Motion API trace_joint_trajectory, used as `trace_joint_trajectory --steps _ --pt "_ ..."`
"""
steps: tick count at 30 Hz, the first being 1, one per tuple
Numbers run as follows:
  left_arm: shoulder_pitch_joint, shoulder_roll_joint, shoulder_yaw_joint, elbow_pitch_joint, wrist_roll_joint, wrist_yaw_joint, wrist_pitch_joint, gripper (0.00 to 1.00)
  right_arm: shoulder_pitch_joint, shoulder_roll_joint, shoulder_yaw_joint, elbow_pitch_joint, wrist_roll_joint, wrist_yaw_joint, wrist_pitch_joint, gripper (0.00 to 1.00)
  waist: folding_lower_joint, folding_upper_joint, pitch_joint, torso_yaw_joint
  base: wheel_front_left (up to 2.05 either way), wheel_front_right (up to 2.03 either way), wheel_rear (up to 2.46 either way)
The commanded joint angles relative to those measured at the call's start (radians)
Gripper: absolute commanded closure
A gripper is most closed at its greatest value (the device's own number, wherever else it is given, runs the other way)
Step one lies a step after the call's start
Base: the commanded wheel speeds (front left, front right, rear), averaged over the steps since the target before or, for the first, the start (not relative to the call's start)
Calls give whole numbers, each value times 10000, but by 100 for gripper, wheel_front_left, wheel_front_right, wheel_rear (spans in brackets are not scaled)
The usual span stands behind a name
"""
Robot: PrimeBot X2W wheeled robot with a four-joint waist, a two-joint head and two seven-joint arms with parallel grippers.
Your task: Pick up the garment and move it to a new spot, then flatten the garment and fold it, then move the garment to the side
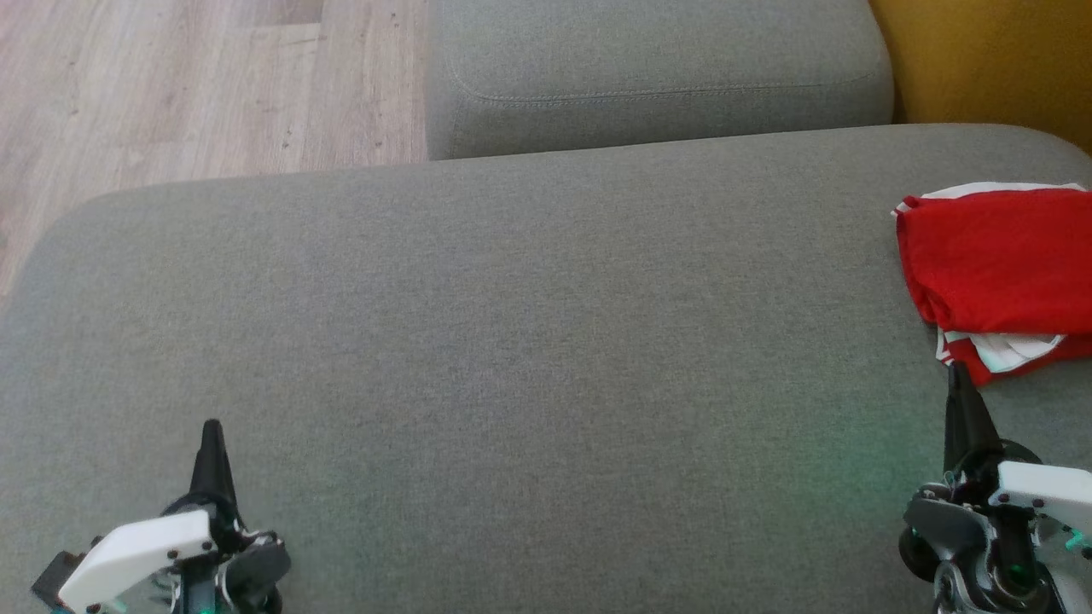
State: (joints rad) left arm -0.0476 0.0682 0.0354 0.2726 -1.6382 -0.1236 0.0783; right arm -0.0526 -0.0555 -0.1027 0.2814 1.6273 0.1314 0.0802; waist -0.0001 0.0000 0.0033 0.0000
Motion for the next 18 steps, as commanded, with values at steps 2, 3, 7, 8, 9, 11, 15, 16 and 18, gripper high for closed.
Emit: trace_joint_trajectory --steps 2,3,7,8,9,11,15,16,18 --pt "-571 105 390 -293 -32 -71 33 100 -526 -163 186 -384 61 -7 91 100 1 0 -2 0 0 0 0" --pt "-572 102 395 -293 -28 -71 36 100 -526 -160 183 -384 58 -7 94 100 1 0 -2 0 0 0 0" --pt "-573 89 413 -292 -13 -71 51 100 -528 -150 168 -383 45 -7 105 100 1 0 -2 0 0 0 0" --pt "-573 86 417 -292 -9 -71 54 100 -528 -147 164 -383 43 -7 108 100 1 0 -2 0 0 0 0" --pt "-574 82 422 -291 -6 -71 58 100 -528 -145 161 -382 40 -7 111 100 1 0 -2 0 0 0 0" --pt "-574 76 430 -291 1 -71 65 100 -529 -140 154 -382 34 -7 117 100 1 0 -2 0 0 0 0" --pt "-575 64 447 -290 15 -71 78 100 -530 -130 141 -381 23 -7 127 100 1 0 -2 0 0 0 0" --pt "-576 61 451 -290 19 -71 82 100 -530 -128 137 -381 20 -7 130 100 1 0 -2 0 0 0 0" --pt "-576 56 459 -289 26 -71 88 100 -531 -123 131 -380 14 -7 135 100 1 0 -2 0 0 0 0"
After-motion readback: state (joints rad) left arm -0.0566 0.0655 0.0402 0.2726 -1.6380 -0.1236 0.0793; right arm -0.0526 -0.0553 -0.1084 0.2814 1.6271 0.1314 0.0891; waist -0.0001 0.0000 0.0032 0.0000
